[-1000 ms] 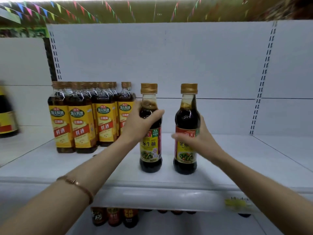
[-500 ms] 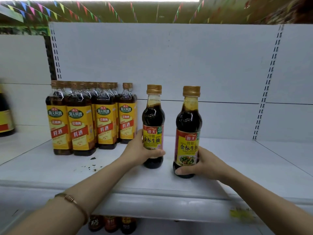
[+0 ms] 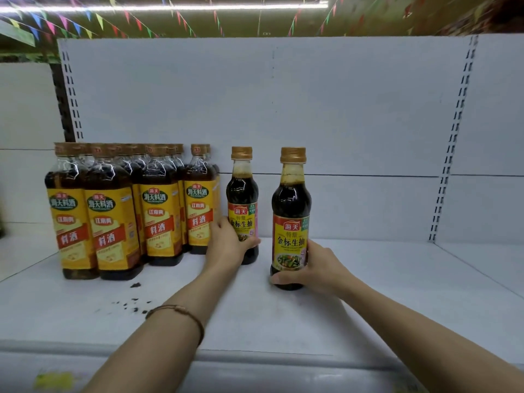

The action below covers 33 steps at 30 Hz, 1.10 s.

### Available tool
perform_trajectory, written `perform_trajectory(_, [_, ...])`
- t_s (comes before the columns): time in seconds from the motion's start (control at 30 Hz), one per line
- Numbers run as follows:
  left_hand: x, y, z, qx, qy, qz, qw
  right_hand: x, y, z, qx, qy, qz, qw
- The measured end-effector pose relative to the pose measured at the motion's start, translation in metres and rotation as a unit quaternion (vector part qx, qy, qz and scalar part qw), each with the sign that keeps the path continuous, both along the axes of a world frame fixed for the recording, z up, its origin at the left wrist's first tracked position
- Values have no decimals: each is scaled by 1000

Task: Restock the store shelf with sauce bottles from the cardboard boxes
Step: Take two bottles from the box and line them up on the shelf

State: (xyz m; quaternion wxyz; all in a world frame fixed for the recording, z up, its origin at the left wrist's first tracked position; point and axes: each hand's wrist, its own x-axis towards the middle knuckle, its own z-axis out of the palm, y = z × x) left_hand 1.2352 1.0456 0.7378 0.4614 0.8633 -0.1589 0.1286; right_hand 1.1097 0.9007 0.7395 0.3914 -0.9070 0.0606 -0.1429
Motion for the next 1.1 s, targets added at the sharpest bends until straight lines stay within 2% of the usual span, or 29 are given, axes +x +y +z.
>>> perform_trajectory(0.33, [23,-4,14,154,-13,52,987,46,-10,-1,-29,8,-25,999])
perform_trajectory(0.5, [33,-9,13,105,2,57,993,57,-14,-2,-38,15,-27,999])
perform_trajectory(0.7, [40,-18,17,158,-10,80,984,69,-18,-3,-46,21,-29,998])
perform_trajectory(1.1, [57,-30,12,150,-33,107,982,89,-24,-8,-38,19,-21,999])
